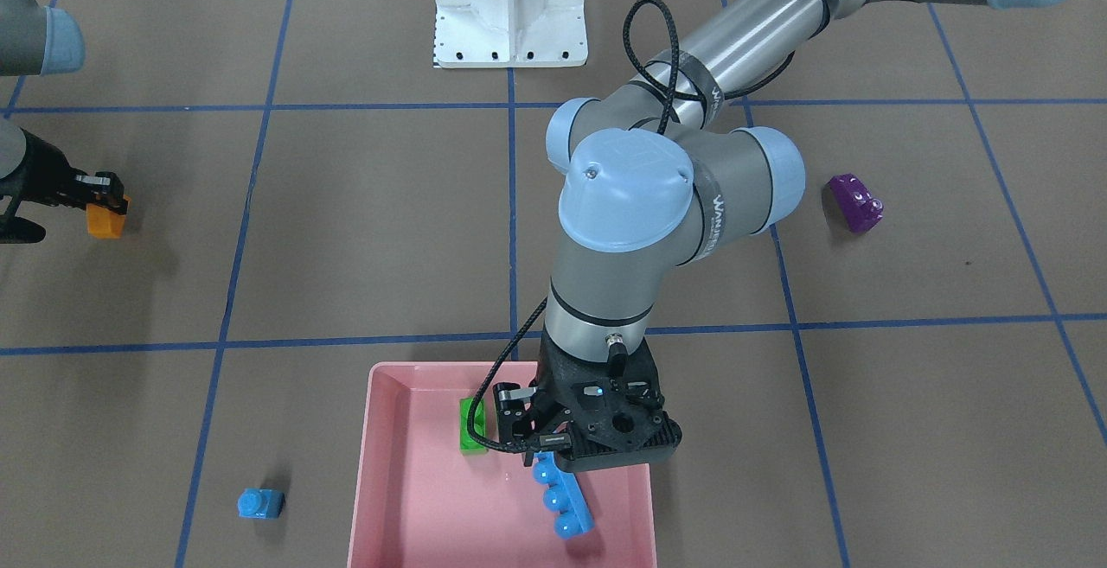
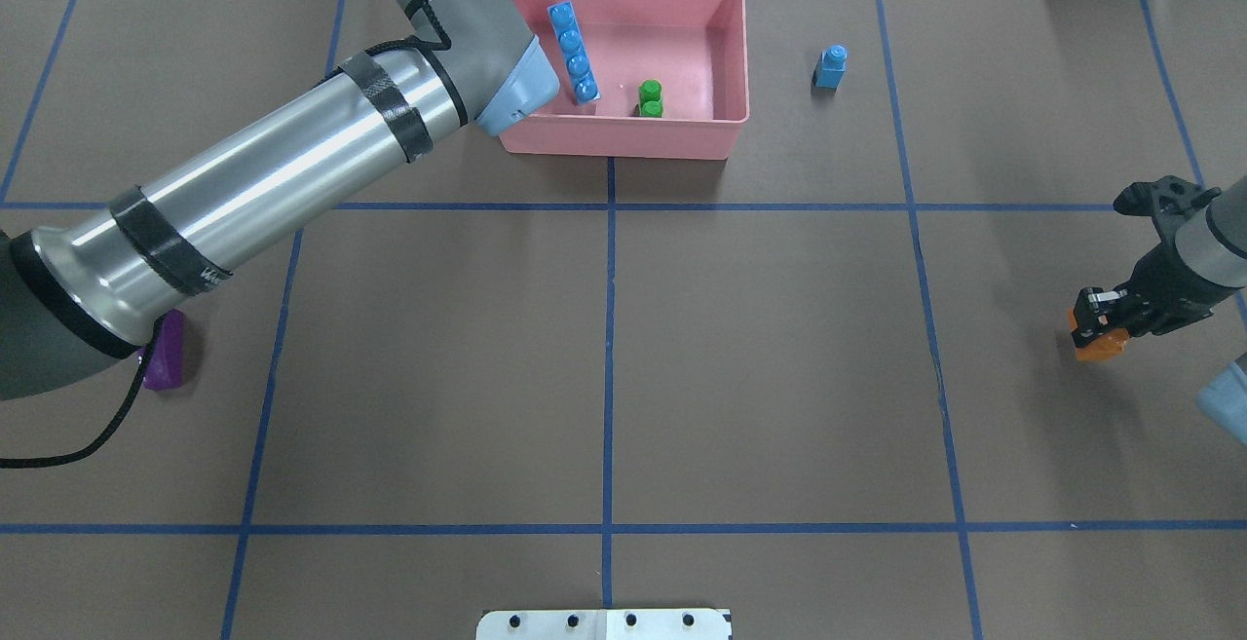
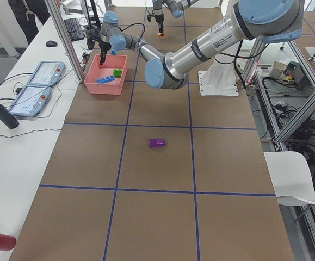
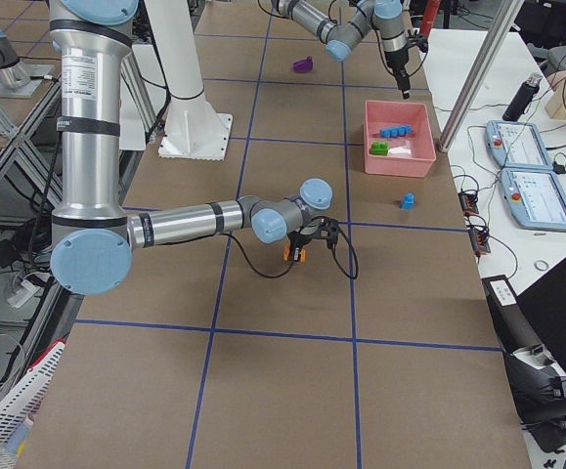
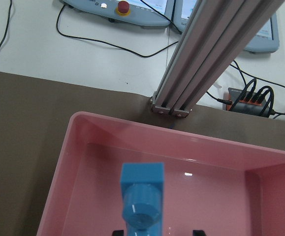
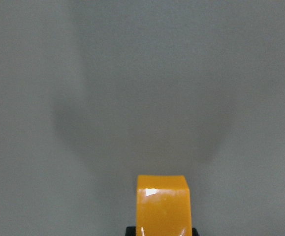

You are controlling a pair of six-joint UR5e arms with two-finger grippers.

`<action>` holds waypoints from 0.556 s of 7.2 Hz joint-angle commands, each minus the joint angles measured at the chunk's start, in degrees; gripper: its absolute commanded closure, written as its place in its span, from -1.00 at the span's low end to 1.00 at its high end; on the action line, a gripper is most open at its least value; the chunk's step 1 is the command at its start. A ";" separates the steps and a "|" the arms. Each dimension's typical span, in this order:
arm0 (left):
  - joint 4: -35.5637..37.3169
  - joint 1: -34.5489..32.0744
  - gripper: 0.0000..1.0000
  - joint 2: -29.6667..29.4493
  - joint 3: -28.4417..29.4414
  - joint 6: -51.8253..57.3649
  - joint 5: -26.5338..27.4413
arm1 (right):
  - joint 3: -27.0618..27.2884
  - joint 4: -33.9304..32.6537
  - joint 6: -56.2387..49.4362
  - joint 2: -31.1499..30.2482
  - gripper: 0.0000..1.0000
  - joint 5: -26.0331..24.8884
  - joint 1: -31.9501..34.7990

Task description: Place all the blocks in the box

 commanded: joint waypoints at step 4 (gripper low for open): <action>19.12 -3.56 -1.00 21.15 -28.28 21.42 -6.37 | -21.78 -21.65 10.76 48.66 1.00 1.18 2.38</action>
